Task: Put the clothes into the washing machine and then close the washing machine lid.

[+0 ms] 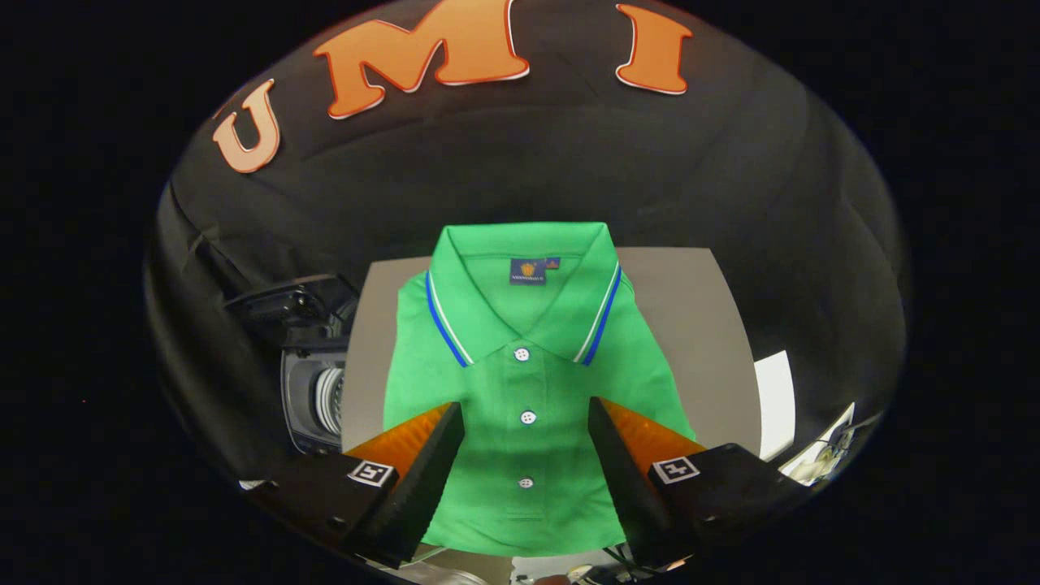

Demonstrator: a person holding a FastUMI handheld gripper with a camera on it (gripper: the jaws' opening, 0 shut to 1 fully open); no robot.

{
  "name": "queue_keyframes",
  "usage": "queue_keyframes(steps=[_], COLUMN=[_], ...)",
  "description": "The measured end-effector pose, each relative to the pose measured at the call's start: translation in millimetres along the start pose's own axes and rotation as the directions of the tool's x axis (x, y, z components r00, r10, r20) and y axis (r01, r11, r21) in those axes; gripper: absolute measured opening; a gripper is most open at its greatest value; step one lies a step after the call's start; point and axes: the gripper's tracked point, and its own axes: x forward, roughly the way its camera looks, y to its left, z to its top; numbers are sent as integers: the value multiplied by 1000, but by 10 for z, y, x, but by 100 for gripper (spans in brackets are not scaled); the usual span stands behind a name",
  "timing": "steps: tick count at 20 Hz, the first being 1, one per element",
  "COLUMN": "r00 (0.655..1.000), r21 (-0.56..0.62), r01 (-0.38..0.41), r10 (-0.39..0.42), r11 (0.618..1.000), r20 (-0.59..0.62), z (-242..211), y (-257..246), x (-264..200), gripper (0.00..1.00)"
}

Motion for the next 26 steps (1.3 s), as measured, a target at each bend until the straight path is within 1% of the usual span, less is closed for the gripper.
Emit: queue_keyframes(steps=[2, 4, 5, 7, 9, 13, 14, 15, 17, 18, 19, 20, 21, 23, 24, 26], r00=[998, 997, 993, 991, 990, 989, 989, 991, 995, 997, 998, 992, 977, 909, 857, 763], r21=[-26, -66, -88, -93, -88, -76, -78, -61, -61, -64, -73, -80, -87, -56, -47, -31], r01=[3, 6, -5, -21, -18, -7, -15, -17, -38, -49, -62, -66, -62, -40, -31, -4], r10=[-4, -11, -6, 8, 6, -4, 3, 9, 32, 46, 62, 73, 78, 60, 51, 23], r11=[1000, 998, 996, 995, 996, 997, 997, 998, 997, 997, 995, 995, 994, 998, 998, 1000], r20=[-67, -80, -115, -133, -143, -145, -145, -133, -94, -54, 8, 101, 200, 413, 513, 646], z=[-101, -37, -96, -94, -96, -74, -56, -68, -44, -39, -39, -22, 0, 62, 107, 178], y=[-12, 26, 17, 12, -13, -21, -41, -48, -38, -35, -26, -24, -12, 29, 65, 155], x=[117, 175, 166, 173, 178, 224, 241, 198, 205, 202, 204, 205, 247, 272, 259, 178], gripper=[99, 98, 97, 98, 99, 40, 26, 16, 9, 9, 8, 8, 8, 8, 8, 8])
